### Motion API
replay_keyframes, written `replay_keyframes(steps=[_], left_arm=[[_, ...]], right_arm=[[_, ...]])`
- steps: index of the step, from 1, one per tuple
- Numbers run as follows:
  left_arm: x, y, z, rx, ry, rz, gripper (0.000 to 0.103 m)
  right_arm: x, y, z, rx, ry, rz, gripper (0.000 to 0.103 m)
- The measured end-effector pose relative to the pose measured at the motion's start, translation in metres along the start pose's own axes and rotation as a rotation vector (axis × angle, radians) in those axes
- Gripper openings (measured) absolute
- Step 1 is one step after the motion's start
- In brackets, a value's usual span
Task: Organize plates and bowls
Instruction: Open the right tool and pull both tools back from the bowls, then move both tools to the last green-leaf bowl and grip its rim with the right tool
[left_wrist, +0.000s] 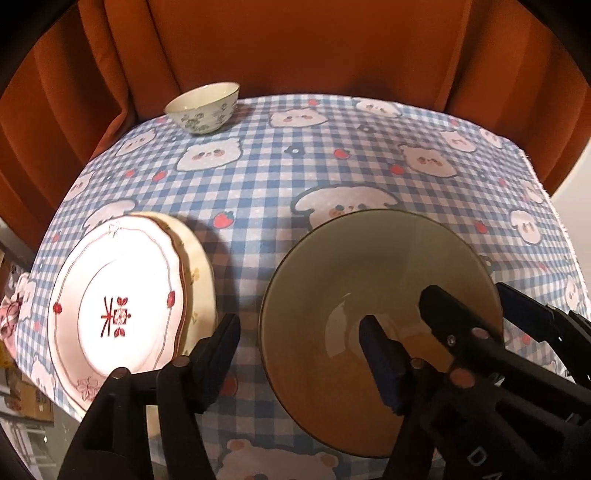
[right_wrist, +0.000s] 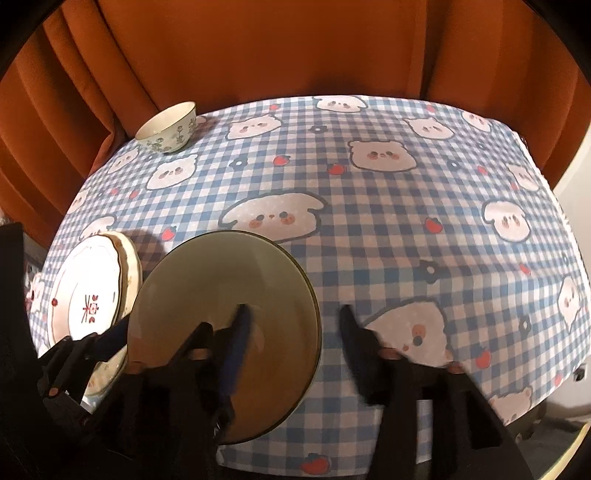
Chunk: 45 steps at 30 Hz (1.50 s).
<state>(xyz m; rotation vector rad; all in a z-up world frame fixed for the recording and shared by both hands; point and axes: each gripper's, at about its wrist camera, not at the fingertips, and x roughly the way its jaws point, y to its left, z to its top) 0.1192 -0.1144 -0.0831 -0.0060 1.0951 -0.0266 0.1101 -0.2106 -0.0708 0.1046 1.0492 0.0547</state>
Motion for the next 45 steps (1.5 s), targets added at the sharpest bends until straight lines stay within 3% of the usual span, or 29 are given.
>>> replay_keyframes(steps=[15, 21, 29, 35, 41, 45], left_arm=[[-0.052, 0.052, 0.019, 0.021, -0.099, -0.087, 0.076], [-0.068, 0.09, 0.027, 0.023, -0.141, -0.062, 0.076], [-0.069, 0.134, 0.029, 0.032, -0.153, -0.024, 0.076], [-0.059, 0.155, 0.038, 0.017, -0.117, -0.023, 0.076], [-0.053, 0.171, 0.064, 0.006, -0.138, -0.007, 0.079], [-0.039, 0.177, 0.088, -0.019, -0.111, -0.036, 0.08]], right_arm=[[-0.048, 0.054, 0.015, -0.001, -0.096, -0.08, 0.071], [-0.061, 0.093, 0.023, -0.012, -0.138, -0.07, 0.072], [-0.056, 0.141, 0.027, -0.025, -0.147, -0.077, 0.081], [-0.042, 0.164, 0.035, -0.033, -0.116, -0.098, 0.086], [-0.034, 0.178, 0.058, -0.037, -0.138, -0.082, 0.086], [-0.024, 0.182, 0.083, -0.05, -0.15, -0.072, 0.086]])
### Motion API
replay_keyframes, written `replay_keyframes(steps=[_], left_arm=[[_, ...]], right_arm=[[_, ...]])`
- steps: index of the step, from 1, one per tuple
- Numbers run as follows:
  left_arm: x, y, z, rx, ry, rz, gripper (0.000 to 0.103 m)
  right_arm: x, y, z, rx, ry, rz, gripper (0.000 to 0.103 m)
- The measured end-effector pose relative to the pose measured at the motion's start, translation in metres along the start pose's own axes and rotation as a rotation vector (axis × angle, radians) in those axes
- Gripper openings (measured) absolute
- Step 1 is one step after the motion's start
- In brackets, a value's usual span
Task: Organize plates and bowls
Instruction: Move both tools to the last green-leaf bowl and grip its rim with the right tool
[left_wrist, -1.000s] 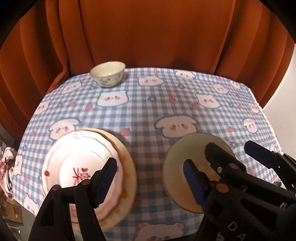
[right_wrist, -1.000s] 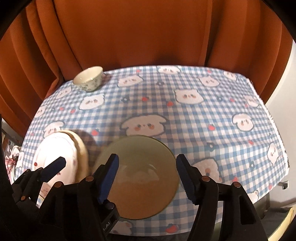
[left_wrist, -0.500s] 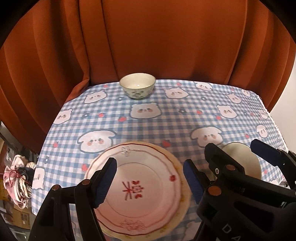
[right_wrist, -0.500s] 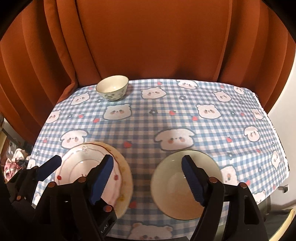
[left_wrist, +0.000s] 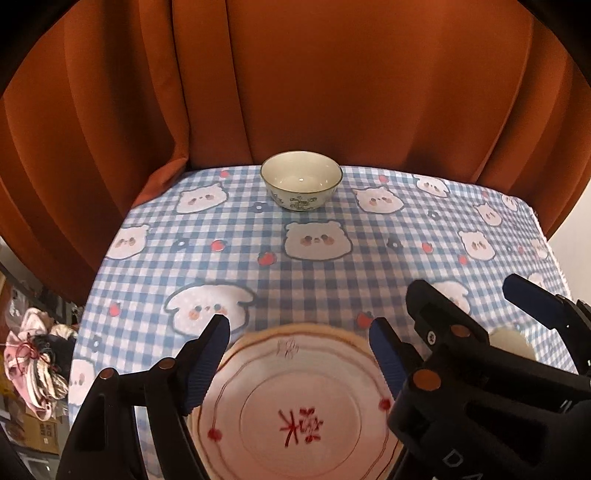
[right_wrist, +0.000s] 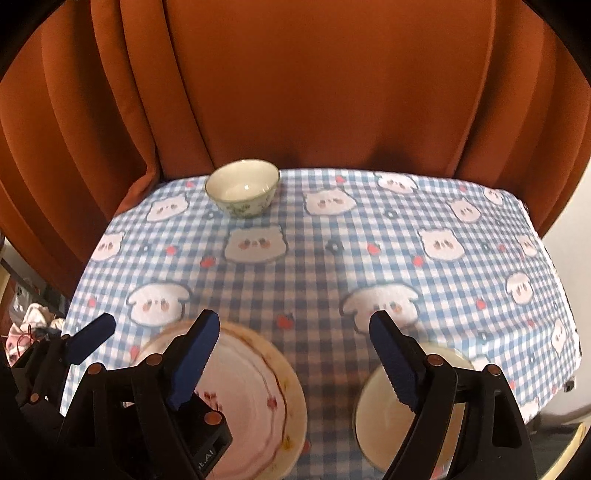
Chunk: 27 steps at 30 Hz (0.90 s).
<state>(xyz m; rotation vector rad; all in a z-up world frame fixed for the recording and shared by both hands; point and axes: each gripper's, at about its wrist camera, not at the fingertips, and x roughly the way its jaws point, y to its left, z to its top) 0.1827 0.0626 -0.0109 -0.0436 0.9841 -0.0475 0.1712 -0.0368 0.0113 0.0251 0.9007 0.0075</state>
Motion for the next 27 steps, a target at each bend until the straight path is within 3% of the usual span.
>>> replay_keyframes(steps=[12, 20, 27], left_arm=[[0.045, 0.002, 0.066, -0.073, -0.033, 0.108, 0.076], [0.084, -0.001, 0.108, -0.082, -0.061, 0.166, 0.073], [0.128, 0.007, 0.141, -0.104, -0.049, 0.196, 0.063]], right_arm=[[0.051, 0.0, 0.073, -0.056, -0.049, 0.031, 0.086], [0.101, -0.005, 0.116, -0.048, -0.03, 0.067, 0.086], [0.15, -0.005, 0.146, -0.046, -0.02, 0.095, 0.083]])
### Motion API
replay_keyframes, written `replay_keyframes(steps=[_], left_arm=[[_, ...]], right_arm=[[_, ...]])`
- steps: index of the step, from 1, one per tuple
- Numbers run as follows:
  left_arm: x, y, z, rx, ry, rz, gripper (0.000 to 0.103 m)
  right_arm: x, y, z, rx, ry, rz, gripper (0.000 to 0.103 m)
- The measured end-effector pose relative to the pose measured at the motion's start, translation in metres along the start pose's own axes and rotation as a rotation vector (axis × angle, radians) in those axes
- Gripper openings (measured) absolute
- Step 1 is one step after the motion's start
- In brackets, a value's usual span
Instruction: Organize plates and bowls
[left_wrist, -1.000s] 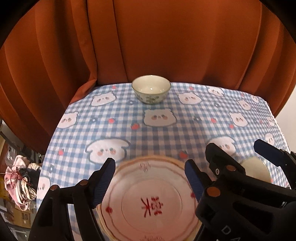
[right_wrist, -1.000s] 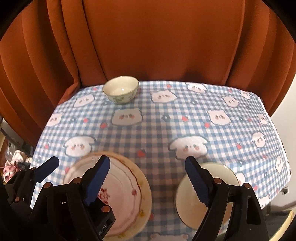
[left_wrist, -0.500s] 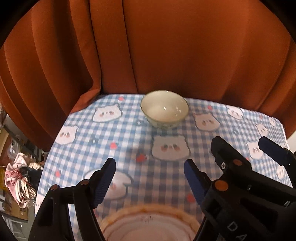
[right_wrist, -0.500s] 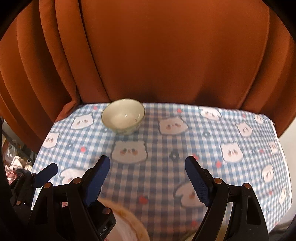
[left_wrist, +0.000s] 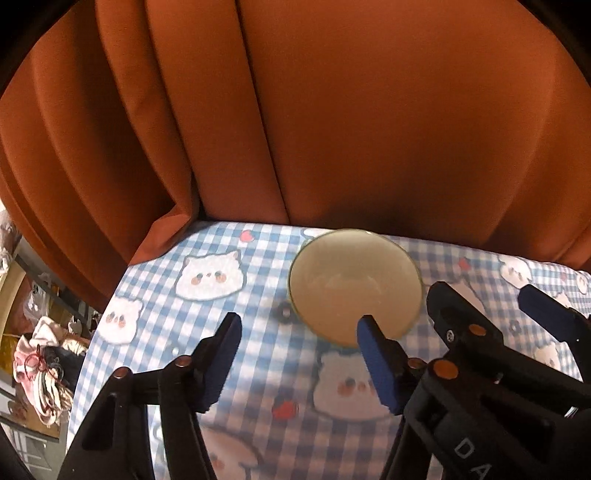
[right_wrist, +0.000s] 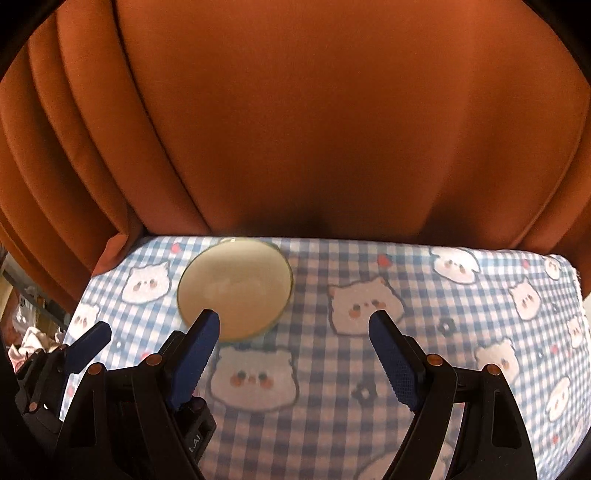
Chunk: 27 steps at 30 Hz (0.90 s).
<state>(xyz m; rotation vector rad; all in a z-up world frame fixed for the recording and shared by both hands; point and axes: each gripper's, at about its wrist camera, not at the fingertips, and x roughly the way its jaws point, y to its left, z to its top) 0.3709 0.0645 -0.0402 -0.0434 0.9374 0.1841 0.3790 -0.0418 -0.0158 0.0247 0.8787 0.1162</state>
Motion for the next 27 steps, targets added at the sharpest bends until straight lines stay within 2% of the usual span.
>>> replay_keyframes(steps=[6, 9, 16, 23, 25, 26, 27], left_arm=[[0.037, 0.0, 0.016, 0.001, 0.004, 0.025, 0.062], [0.05, 0.002, 0.019, -0.016, 0.005, 0.03, 0.055], [0.077, 0.004, 0.017, -0.032, 0.028, 0.021, 0.048], [0.096, -0.001, 0.01, -0.019, 0.069, 0.029, 0.034], [0.098, -0.002, 0.008, -0.019, 0.076, 0.029, 0.026], [0.099, -0.001, 0.008, -0.022, 0.075, 0.023, 0.025], [0.099, -0.001, 0.007, -0.021, 0.072, 0.019, 0.021]], right_arm=[[0.045, 0.004, 0.017, 0.01, 0.027, 0.0, 0.079], [0.062, 0.005, 0.021, 0.01, 0.036, 0.0, 0.077], [0.091, 0.009, 0.019, 0.02, 0.068, -0.01, 0.067], [0.115, 0.006, 0.011, 0.024, 0.117, -0.016, 0.043], [0.119, 0.006, 0.01, 0.024, 0.124, -0.017, 0.032], [0.121, 0.006, 0.01, 0.022, 0.129, -0.011, 0.019], [0.122, 0.006, 0.01, 0.023, 0.132, 0.001, 0.017]])
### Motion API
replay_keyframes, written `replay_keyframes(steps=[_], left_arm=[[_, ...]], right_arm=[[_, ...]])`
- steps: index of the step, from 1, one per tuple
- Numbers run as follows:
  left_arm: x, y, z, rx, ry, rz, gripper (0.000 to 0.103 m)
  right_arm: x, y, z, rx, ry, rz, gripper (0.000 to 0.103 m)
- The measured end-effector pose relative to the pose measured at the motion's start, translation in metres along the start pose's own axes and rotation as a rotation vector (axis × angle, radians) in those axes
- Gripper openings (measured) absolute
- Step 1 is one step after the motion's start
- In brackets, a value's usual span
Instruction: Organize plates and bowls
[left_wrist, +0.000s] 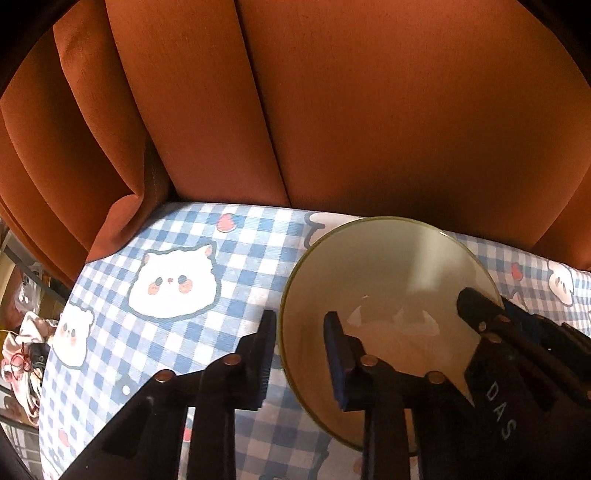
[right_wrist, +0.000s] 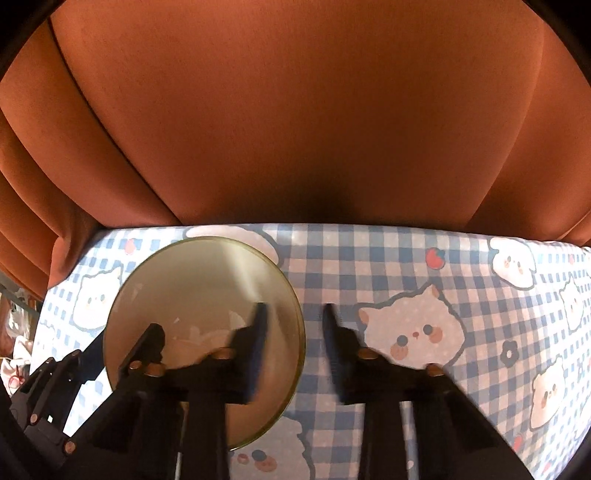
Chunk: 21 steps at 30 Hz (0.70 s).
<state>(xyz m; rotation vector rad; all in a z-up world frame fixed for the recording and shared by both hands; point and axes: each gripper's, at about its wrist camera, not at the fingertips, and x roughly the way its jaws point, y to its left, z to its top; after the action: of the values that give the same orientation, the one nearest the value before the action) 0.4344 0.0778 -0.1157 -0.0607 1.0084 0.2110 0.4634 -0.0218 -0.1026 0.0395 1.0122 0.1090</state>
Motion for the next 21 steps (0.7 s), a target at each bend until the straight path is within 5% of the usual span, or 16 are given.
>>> replay_keyframes(steps=[21], left_arm=[[-0.019, -0.004, 0.001, 0.013, 0.014, 0.004, 0.017]], right_arm=[[-0.018, -0.001, 0.0, 0.008, 0.009, 0.02, 0.016]])
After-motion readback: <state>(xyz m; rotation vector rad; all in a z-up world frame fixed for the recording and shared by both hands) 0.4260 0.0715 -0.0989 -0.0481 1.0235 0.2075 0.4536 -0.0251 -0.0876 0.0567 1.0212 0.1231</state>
